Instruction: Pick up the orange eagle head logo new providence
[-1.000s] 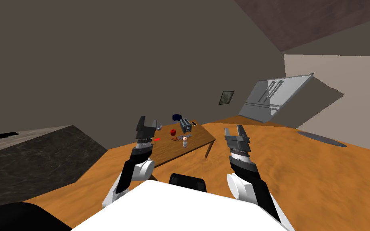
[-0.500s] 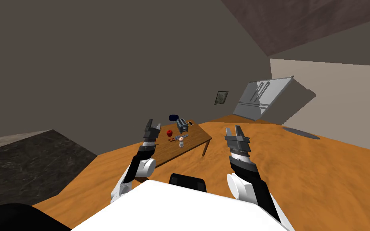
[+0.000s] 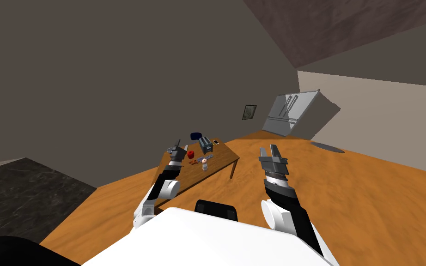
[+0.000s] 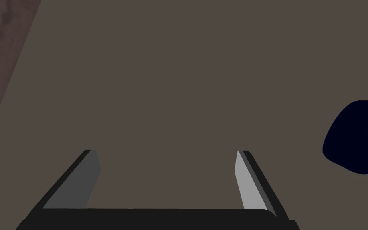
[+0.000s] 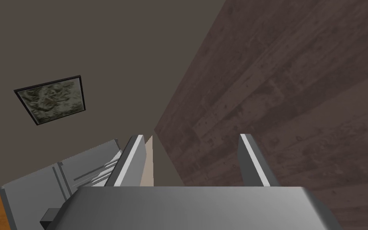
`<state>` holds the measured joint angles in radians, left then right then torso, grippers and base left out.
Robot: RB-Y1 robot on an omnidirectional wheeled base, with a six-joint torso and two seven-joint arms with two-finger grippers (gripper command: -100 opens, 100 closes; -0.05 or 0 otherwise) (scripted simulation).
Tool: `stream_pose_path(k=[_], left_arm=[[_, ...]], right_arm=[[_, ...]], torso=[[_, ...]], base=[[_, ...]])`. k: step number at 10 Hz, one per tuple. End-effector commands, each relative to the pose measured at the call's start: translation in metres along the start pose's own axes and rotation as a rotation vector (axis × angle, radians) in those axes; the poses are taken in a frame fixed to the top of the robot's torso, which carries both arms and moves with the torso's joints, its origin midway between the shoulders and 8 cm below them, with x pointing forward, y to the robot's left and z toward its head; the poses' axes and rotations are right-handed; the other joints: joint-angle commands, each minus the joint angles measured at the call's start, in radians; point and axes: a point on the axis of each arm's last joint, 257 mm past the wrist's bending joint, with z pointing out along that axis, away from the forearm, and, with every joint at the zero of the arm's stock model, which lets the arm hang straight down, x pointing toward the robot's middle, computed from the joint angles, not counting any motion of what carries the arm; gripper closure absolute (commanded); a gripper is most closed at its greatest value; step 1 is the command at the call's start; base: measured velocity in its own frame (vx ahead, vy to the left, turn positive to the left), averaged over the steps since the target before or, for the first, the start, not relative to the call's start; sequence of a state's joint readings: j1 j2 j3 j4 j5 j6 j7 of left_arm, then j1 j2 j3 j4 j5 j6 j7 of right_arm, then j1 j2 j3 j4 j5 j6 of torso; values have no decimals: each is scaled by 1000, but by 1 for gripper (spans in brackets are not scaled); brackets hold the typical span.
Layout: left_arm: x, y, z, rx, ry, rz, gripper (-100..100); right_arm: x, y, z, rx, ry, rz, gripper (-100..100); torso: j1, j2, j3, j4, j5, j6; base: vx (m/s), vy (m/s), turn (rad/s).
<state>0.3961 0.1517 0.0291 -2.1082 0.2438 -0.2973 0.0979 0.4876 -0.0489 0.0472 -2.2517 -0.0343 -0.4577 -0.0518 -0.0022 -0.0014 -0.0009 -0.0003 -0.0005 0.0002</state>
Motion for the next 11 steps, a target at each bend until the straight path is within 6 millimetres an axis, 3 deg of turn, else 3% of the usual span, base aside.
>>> stream_pose_path(k=[1, 2, 3, 6, 8, 11], left_arm=[[-3, 18, 3, -45, -4, -15, -100], [-9, 38, 7, -99, -6, -41, -100], [-11, 43, 5, -112, -9, -40, -100], [-28, 90, 9, -237, -25, -89, -100], [-36, 110, 12, -300, -34, -112, -100], [-56, 151, 3, -415, -69, -130, -100]], right_arm=[[0, 0, 0, 0, 0, 0, 0], [0, 0, 0, 0, 0, 0, 0], [0, 0, 0, 0, 0, 0, 0], [0, 0, 0, 0, 0, 0, 0], [0, 0, 0, 0, 0, 0, 0], [0, 0, 0, 0, 0, 0, 0]], torso=[[0, 0, 0, 0, 0, 0], [1, 0, 0, 0, 0, 0], [0, 0, 0, 0, 0, 0], [0, 0, 0, 0, 0, 0], [1, 0, 0, 0, 0, -1], [0, 0, 0, 0, 0, 0]], base=[[15, -24, -77], [21, -32, -155], [22, -29, -86], [21, -31, -144], [23, -24, -157], [26, -26, -122]])
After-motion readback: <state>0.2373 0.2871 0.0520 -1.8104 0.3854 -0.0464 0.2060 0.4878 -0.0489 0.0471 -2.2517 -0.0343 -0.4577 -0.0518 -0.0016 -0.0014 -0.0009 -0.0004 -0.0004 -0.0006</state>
